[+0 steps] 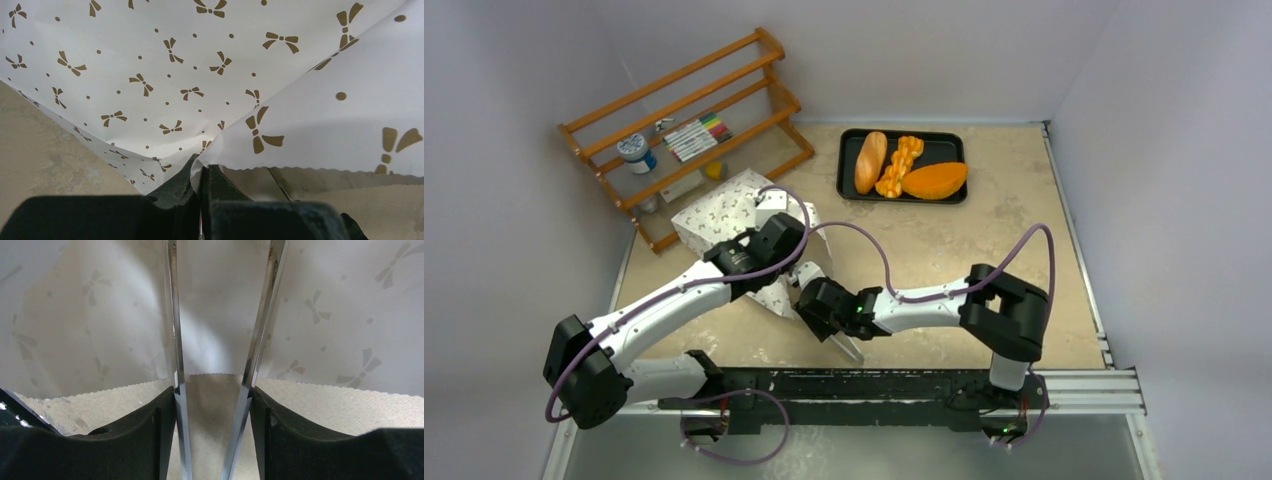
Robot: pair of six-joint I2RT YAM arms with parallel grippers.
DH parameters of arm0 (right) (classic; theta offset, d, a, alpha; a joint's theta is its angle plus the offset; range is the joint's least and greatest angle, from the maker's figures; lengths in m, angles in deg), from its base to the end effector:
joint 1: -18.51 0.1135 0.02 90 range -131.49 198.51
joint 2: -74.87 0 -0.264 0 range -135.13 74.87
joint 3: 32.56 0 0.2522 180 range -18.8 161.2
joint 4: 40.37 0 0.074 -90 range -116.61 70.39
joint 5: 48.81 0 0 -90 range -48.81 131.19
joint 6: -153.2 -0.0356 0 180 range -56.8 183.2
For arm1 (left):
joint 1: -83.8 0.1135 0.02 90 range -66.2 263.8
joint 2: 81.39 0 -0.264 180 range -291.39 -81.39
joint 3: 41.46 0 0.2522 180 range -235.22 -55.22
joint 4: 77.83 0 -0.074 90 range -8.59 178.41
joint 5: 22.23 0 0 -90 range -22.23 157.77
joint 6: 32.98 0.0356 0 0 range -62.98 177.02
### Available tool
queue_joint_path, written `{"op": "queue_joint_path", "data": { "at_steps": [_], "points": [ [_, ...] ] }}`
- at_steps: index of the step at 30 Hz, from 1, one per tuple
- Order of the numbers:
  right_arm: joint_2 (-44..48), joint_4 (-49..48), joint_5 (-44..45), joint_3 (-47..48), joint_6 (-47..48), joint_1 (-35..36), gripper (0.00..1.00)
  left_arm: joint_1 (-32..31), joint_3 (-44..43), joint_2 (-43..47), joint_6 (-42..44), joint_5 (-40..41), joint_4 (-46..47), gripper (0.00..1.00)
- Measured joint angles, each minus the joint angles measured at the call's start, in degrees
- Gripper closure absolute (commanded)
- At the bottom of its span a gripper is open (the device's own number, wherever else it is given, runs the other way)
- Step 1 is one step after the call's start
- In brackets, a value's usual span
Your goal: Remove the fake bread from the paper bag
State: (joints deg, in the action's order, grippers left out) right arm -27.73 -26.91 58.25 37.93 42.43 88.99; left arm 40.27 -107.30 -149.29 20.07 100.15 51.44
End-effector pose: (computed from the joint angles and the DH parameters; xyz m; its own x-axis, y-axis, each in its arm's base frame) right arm 0.1324 0.3423 0.1599 -0.5183 -0.4474 -0.7288 -0.6937 0.7183 0.0524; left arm 0.1840 -0.1485 0.2662 -0.6699 -0.0638 -0.7397 -0.0699 0.9973 -0.0227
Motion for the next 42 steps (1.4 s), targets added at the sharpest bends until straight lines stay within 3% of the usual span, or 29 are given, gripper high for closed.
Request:
{"op": "queue_joint_path", "data": {
  "at_steps": [6, 13, 21, 30, 42],
  "points": [
    [-1.66, 0.0, 0.17, 1.95, 0.24, -0.28, 0.49, 0.13, 0.0, 0.35, -0.02, 1.36, -0.28, 1.0],
    [-3.26, 0.04, 0.04, 3.96, 0.28, -0.42, 0.72, 0.76, 0.0, 0.74, -0.02, 3.19, -1.11, 1.0],
    [-3.1, 0.35, -0.17, 3.96, 0.76, -0.7, 0.87, 0.76, 0.0, 0.74, -0.24, 4.13, -1.14, 1.0],
    [-1.84, 2.95, -0.28, 3.96, 1.07, -0.83, 0.93, 0.48, -0.22, 0.74, -1.62, 6.16, -1.9, 1.0],
    [7.5, 12.04, 0.15, 2.25, -3.3, -3.32, 0.95, -1.03, -3.23, -1.11, -3.15, 9.75, -4.04, 1.0]
  ]
}}
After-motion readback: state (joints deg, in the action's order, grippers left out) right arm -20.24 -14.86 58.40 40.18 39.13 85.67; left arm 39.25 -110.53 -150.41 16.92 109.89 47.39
